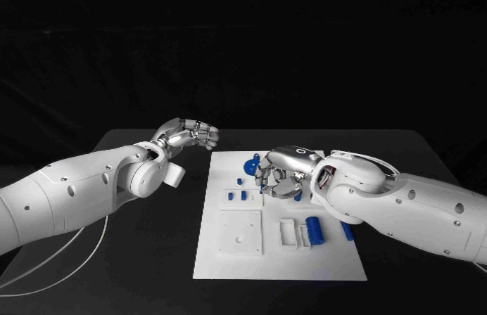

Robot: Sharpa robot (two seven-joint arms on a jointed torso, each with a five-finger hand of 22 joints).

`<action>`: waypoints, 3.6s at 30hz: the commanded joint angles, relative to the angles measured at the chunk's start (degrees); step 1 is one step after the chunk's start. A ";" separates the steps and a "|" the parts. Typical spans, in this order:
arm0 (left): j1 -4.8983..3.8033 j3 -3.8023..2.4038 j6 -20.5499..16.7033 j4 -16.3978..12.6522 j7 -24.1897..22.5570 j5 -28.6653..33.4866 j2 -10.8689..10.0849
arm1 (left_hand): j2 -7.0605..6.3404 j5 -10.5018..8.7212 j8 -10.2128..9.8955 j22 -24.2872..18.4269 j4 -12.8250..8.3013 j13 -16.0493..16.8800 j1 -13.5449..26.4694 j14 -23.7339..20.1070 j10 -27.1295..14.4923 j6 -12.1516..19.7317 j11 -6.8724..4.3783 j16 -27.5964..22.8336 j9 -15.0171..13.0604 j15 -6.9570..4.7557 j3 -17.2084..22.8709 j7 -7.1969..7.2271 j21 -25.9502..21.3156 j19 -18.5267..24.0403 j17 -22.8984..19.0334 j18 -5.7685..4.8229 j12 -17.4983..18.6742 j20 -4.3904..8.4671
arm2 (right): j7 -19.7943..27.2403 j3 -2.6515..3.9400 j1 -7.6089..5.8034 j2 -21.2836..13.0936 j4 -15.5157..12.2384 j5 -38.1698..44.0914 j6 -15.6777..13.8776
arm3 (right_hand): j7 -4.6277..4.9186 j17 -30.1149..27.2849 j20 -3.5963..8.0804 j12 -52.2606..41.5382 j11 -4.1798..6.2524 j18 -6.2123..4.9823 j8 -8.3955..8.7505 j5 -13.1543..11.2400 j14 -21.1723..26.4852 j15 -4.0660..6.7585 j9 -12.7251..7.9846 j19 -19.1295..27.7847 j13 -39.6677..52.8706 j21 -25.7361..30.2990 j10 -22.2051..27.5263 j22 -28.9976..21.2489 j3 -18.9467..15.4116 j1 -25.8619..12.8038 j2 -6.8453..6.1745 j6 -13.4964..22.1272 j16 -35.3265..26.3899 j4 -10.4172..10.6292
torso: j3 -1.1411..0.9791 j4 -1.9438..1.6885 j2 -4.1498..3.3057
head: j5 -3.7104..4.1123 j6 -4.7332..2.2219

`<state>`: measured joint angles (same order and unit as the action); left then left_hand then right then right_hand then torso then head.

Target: Assemble the parts on the task board

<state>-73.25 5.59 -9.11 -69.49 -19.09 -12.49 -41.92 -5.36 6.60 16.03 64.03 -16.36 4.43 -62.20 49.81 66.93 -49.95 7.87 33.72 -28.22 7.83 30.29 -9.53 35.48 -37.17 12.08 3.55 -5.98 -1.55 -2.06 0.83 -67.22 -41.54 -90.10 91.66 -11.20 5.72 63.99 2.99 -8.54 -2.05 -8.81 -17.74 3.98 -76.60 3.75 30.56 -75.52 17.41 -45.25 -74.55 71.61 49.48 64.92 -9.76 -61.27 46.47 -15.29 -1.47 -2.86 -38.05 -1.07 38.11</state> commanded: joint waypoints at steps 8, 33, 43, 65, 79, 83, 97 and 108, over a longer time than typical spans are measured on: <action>-0.27 -0.05 -0.80 -0.21 -0.27 0.41 0.62 | -0.07 -0.36 0.21 0.08 0.01 -0.03 0.19 0.39 -0.23 0.32 -0.13 -0.28 0.06 -0.01 -0.21 -0.05 -0.28 -0.03 0.14 0.61 0.21 -0.52 | -0.71 -2.73 1.36 1.61 -0.41 5.61 0.02 | 0.14 0.03 0.38 0.16 -0.13 -6.19 -0.20 0.10 0.19 0.39 0.08 -0.02 0.09 0.07 -1.44 0.06 0.26 0.30 0.05 -0.15 -0.07 0.05 | -0.01 0.08 -0.01 | -0.70 0.47; -0.34 -0.04 -0.05 0.08 0.52 0.42 1.17 | -0.20 -0.47 0.14 0.19 0.14 -0.05 0.36 0.39 -0.32 0.57 -0.08 -0.56 0.15 0.02 -0.27 -0.15 -0.40 -0.04 0.38 0.57 0.31 -0.55 | -0.48 -3.84 3.65 3.13 0.69 6.23 0.52 | 0.13 0.01 0.42 0.21 -0.13 -6.19 -0.22 0.17 0.14 0.40 0.11 -0.08 0.19 0.09 -1.46 0.10 0.28 0.26 0.12 -0.16 -0.09 0.00 | 0.02 0.06 0.02 | -2.51 1.87; -0.34 -0.04 0.07 0.12 0.60 0.43 1.18 | -0.17 -0.49 0.12 0.22 0.17 -0.06 0.41 0.38 -0.35 0.63 -0.06 -0.65 0.18 0.03 -0.26 -0.17 -0.45 -0.03 0.45 0.56 0.34 -0.55 | -0.37 -4.26 3.77 3.23 0.40 6.21 0.71 | 0.13 0.01 0.43 0.23 -0.13 -6.19 -0.22 0.19 0.13 0.40 0.12 -0.09 0.22 0.11 -1.47 0.11 0.27 0.23 0.13 -0.16 -0.10 -0.03 | -0.03 0.07 0.02 | -2.78 2.19; -0.34 -0.04 0.27 0.11 0.71 0.43 1.12 | -0.19 -0.51 0.13 0.28 0.15 -0.06 0.39 0.37 -0.39 0.69 -0.04 -0.80 0.20 0.04 -0.24 -0.19 -0.53 0.00 0.59 0.56 0.38 -0.56 | -0.57 -5.26 3.83 3.71 1.01 7.59 1.82 | 0.12 0.00 0.46 0.30 -0.13 -6.19 -0.23 0.25 0.13 0.40 0.15 -0.09 0.32 0.14 -1.47 0.16 0.26 0.20 0.14 -0.16 -0.12 -0.17 | -0.03 0.12 0.03 | -2.99 2.49; -0.35 -0.04 0.34 0.32 0.78 0.43 1.24 | -0.19 -0.52 0.13 0.31 0.15 -0.06 0.38 0.38 -0.39 0.72 -0.03 -0.87 0.22 0.05 -0.23 -0.20 -0.56 0.01 0.66 0.56 0.39 -0.56 | 1.42 -6.10 3.84 4.08 1.42 4.22 1.87 | 0.64 -0.82 0.21 2.18 -0.69 -6.19 0.28 13.96 0.22 -0.16 0.34 0.50 0.94 1.05 -0.10 0.72 -8.51 -3.70 -0.67 1.48 -1.03 -1.33 | -0.06 0.14 0.04 | -3.17 2.90; -0.35 -0.04 0.40 0.34 0.78 0.43 1.25 | -0.22 -0.53 0.13 0.32 0.16 -0.06 0.40 0.38 -0.40 0.73 -0.03 -0.89 0.22 0.05 -0.24 -0.20 -0.58 0.01 0.69 0.55 0.40 -0.57 | 1.61 -6.11 3.83 3.86 1.42 3.41 0.62 | 1.50 -0.77 0.27 3.64 -1.44 -6.19 1.38 15.10 0.25 -0.82 -0.11 0.78 0.40 1.05 2.04 1.11 -11.92 -4.17 -1.42 3.61 -0.92 -1.39 | -0.05 0.17 0.02 | -3.13 2.77; -0.34 -0.04 0.40 0.38 0.71 0.43 1.11 | -0.22 -0.55 0.13 0.35 0.19 -0.06 0.44 0.39 -0.42 0.77 -0.02 -0.97 0.24 0.06 -0.25 -0.22 -0.62 0.02 0.77 0.54 0.42 -0.58 | 3.15 -5.16 3.82 0.98 -1.22 -1.86 -5.99 | 4.60 0.07 -0.77 4.72 -3.99 -6.19 4.46 14.93 3.20 -3.30 -1.76 3.38 -2.73 1.46 9.26 2.66 -17.64 -3.78 -4.37 10.19 -0.04 -1.06 | -0.07 0.18 0.07 | -2.64 2.17; -0.34 -0.04 0.22 0.71 0.64 0.43 1.03 | -0.22 -0.55 0.20 0.72 0.19 -0.03 0.41 1.75 -0.34 0.88 -0.05 -0.50 0.32 -0.48 -0.24 -0.25 -0.30 -0.92 1.65 0.73 0.44 -0.18 | 3.69 0.63 2.04 -3.74 -4.23 -6.48 -5.69 | 4.60 0.26 0.47 4.14 -3.49 -6.19 4.04 13.91 0.73 -2.77 -2.08 0.43 -3.54 0.23 8.29 3.21 -19.15 -4.49 -3.89 10.31 2.10 -0.58 | -0.08 0.29 0.04 | -0.86 0.01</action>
<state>-73.49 5.60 -9.36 -68.83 -17.94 -12.40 -41.03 -5.36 6.38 15.97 64.68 -16.36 4.44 -62.20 51.27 66.93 -49.39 7.87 33.05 -27.98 7.40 30.29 -9.77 35.24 -37.70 13.63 3.33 -5.75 -1.64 0.56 1.37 -64.81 -44.80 -94.23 88.82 -16.73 10.64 64.17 3.40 -4.20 -5.61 -8.55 -13.46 17.72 -75.65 1.03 28.53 -74.74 13.93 -44.80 -66.04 74.77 30.58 60.69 -13.80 -50.61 48.36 -15.98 -1.53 -2.62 -37.97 -2.42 38.66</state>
